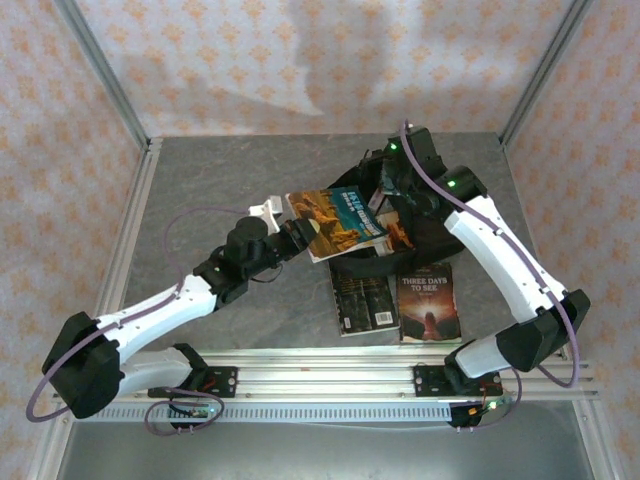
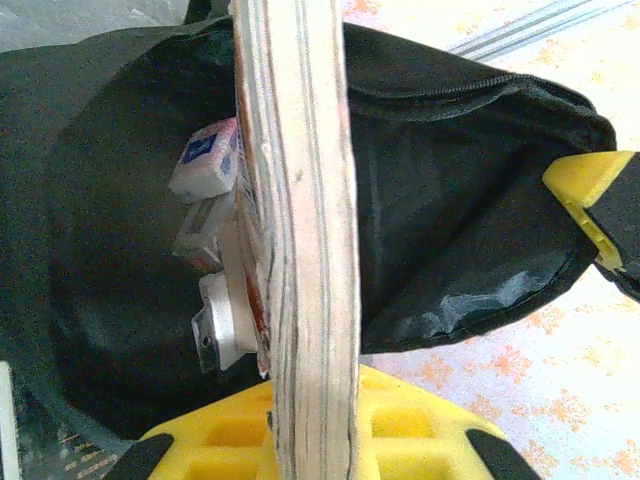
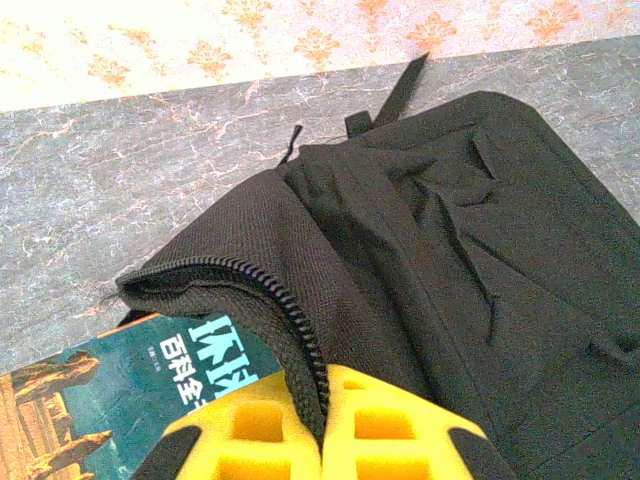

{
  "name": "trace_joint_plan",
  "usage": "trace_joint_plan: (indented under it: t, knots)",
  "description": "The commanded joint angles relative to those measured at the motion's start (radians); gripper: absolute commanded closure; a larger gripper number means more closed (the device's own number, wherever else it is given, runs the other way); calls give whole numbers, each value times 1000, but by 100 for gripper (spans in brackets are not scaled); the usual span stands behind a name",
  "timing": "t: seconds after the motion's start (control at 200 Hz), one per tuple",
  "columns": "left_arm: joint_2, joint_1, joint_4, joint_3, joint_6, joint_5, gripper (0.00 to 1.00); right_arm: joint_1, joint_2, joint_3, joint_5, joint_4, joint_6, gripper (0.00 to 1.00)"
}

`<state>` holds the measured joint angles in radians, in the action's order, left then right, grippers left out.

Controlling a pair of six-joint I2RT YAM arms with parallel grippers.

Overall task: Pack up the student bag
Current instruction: Place the book in the student bag.

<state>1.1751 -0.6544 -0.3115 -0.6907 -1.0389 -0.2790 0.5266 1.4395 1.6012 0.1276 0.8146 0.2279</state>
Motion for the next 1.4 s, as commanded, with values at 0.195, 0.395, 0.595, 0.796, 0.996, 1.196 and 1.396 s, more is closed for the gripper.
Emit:
trace_joint_plan:
  t: [0.195,0.395,0.595,0.796,0.996,1.196,1.396]
  knots:
    - [85,-16,-241,-55,-10,-51,100,0,-14,58,2,-33,22,100]
    - [212,-17,-326,-114,-45,-76,100,0,-7,73,-14,-28,27,100]
    - [314,-36,-365,-198,8,-92,100,0,-1,71,-21,-27,24,100]
    - [452,-43,-395,-278,25,-68,100,0,5,57,-60,-46,45,100]
    - [704,-68,-416,-451,-45,-67,100,0,31,68,-104,-64,84,100]
    - [957,-120,-453,-682,-74,-113,100,0,47,36,-97,-117,134,100]
    - [998,-127,-329,-733,-38,-122,72,-1,54,10,-41,-127,154,100]
